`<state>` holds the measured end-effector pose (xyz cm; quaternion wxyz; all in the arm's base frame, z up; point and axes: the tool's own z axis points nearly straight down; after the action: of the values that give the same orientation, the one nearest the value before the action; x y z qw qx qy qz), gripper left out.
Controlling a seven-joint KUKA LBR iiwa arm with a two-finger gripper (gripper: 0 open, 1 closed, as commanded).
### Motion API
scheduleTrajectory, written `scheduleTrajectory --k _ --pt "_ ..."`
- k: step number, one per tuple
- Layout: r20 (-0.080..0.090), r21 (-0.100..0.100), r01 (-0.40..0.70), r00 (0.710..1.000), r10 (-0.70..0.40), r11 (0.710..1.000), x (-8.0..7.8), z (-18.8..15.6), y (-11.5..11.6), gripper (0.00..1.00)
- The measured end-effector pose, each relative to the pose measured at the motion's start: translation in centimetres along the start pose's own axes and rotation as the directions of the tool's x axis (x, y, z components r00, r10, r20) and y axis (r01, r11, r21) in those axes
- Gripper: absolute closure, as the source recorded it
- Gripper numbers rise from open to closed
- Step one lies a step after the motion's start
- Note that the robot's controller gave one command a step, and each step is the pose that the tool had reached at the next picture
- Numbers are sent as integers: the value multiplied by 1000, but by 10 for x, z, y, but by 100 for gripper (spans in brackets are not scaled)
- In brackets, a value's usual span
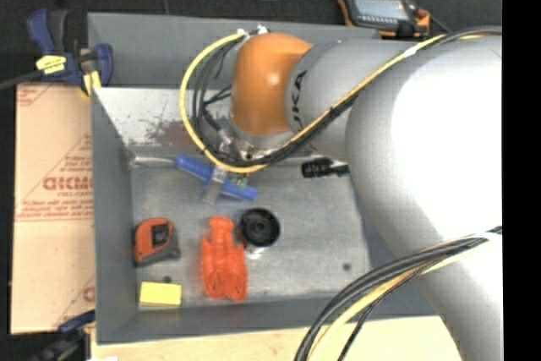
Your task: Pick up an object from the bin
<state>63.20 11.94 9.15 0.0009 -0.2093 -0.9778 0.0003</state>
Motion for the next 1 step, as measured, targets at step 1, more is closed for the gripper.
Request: scheduleTrajectory --k 1 --pt "0 0 1 1000 -1 1000 0 -16 0 100"
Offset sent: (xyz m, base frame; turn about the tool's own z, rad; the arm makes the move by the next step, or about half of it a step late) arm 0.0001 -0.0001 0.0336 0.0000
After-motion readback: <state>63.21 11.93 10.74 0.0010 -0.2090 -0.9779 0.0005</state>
